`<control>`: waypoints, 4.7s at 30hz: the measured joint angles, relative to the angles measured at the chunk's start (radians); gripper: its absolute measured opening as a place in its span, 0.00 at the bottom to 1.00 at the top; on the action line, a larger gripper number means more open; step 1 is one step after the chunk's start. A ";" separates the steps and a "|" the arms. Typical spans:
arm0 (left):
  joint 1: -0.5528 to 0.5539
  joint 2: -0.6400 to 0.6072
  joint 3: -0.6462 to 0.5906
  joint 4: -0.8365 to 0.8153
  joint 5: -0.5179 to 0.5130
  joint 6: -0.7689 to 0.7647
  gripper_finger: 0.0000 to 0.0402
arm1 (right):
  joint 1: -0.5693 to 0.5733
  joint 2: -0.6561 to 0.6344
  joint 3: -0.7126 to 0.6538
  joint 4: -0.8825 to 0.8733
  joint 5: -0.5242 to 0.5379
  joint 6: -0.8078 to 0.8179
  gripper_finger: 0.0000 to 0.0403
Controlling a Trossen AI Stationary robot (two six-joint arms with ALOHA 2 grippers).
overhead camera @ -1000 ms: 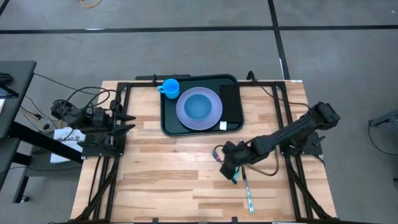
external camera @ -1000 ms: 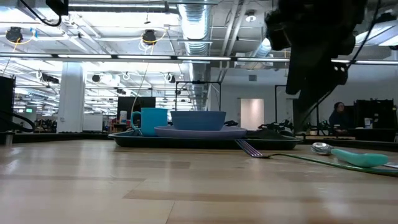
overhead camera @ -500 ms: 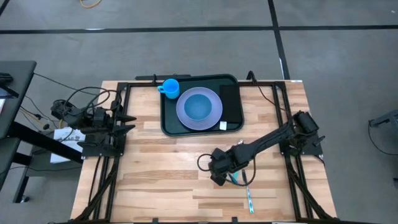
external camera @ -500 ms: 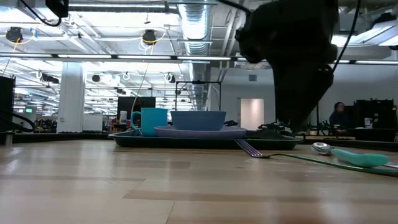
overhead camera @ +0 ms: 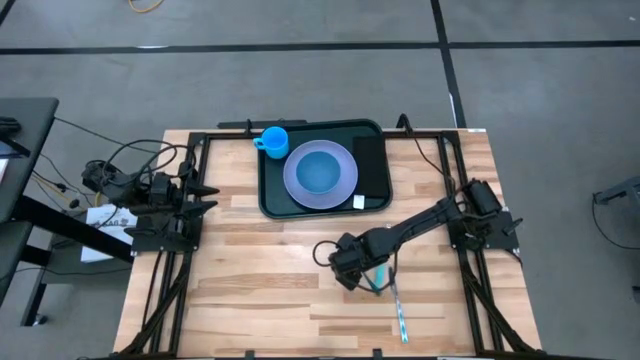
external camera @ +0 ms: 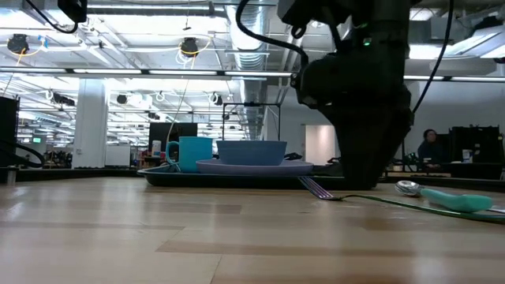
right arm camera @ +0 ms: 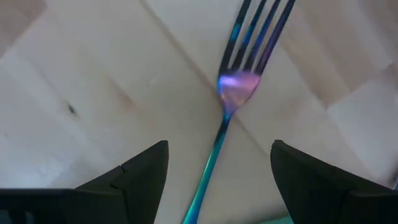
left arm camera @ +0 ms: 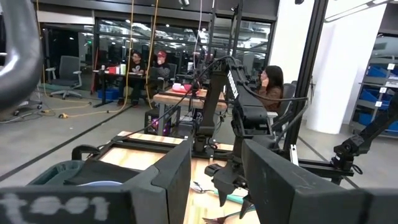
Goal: Set up tray
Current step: Put the blue fork on the black napkin on the black tray
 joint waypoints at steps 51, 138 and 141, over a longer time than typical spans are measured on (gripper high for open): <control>0.000 0.000 0.000 0.001 -0.001 -0.002 0.33 | -0.032 -0.002 -0.102 0.146 -0.050 0.006 0.26; 0.000 0.000 0.000 0.005 0.133 -0.036 0.33 | -0.324 -0.267 -0.023 -0.012 -0.043 -0.096 0.01; 0.000 0.000 0.000 0.005 0.132 -0.036 0.33 | -0.378 -0.308 -0.023 -0.015 -0.022 -0.102 0.01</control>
